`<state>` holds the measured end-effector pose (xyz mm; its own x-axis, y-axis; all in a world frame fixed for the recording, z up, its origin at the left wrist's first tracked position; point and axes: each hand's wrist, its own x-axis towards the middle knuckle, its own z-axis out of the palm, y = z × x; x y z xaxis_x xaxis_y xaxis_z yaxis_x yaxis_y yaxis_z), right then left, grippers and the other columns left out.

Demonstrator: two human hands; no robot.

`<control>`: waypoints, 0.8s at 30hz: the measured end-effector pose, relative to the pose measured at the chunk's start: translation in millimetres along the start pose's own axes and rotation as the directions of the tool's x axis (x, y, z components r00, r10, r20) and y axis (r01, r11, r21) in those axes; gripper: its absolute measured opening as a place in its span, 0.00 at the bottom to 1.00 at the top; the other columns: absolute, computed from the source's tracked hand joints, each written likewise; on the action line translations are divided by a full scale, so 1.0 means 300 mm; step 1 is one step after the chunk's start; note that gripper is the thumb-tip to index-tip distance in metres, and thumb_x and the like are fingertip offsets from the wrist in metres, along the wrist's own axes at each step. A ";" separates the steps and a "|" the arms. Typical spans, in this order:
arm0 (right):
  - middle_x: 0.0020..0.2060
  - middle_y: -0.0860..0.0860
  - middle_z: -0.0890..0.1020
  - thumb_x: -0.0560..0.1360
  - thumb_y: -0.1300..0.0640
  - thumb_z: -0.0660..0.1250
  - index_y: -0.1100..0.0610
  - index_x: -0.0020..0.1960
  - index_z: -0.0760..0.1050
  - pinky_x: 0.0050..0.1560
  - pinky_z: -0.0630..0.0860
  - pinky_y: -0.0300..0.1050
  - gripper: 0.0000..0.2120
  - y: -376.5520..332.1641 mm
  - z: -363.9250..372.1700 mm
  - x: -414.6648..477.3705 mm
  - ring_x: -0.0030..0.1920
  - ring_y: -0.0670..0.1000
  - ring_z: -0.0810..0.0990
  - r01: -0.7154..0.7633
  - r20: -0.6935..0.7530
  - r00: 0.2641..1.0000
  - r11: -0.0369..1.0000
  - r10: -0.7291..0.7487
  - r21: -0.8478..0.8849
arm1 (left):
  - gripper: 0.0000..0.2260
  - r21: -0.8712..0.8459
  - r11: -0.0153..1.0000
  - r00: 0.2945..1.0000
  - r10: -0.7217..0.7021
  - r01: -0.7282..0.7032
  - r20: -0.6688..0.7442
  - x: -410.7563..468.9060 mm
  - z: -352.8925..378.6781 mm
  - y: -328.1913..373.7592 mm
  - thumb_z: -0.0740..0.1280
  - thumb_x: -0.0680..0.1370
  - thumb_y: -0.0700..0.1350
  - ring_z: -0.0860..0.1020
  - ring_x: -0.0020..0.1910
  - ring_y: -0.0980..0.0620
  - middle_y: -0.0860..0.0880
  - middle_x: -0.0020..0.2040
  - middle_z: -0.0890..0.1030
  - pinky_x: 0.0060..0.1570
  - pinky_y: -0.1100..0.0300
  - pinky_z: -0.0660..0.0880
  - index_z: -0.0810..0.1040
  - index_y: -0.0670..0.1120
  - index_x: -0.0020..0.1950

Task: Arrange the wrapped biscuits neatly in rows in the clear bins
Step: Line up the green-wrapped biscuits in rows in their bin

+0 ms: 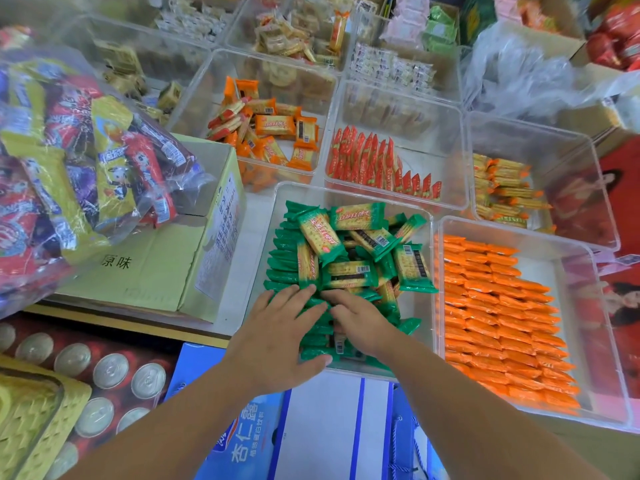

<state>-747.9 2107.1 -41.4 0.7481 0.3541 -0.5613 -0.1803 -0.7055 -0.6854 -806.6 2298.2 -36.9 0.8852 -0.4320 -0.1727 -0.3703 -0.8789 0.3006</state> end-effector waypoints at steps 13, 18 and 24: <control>0.53 0.50 0.82 0.77 0.53 0.62 0.50 0.59 0.76 0.57 0.68 0.52 0.12 0.040 -0.031 0.040 0.57 0.57 0.76 0.157 0.089 0.983 0.485 -0.159 -0.860 | 0.37 0.041 0.999 0.996 -0.025 0.021 0.082 0.008 0.004 -0.007 0.51 0.75 0.74 0.58 0.79 0.43 0.49 0.76 0.69 0.78 0.38 0.50 0.68 0.56 0.78; 0.62 0.50 0.76 0.78 0.47 0.61 0.51 0.67 0.72 0.66 0.63 0.58 0.19 0.064 0.014 0.047 0.65 0.58 0.69 0.111 0.105 0.994 0.527 -0.042 -0.842 | 0.37 0.047 0.999 0.996 -0.018 0.014 0.087 0.012 0.011 -0.005 0.50 0.74 0.74 0.57 0.80 0.43 0.50 0.77 0.68 0.77 0.39 0.48 0.65 0.58 0.79; 0.58 0.55 0.83 0.80 0.59 0.57 0.53 0.67 0.75 0.56 0.78 0.52 0.18 0.041 -0.010 0.067 0.56 0.58 0.80 -0.080 -0.159 0.987 0.937 0.027 -0.339 | 0.39 0.063 0.998 0.993 -0.034 0.027 0.112 0.014 0.007 -0.001 0.49 0.74 0.75 0.53 0.81 0.41 0.49 0.79 0.67 0.76 0.36 0.38 0.65 0.57 0.79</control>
<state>-733.2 2103.7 -59.8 0.8352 0.2328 -0.4982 -0.0122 -0.8979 -0.4400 -803.4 2296.1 -39.6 0.8601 -0.4219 -0.2867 -0.3634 -0.9012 0.2362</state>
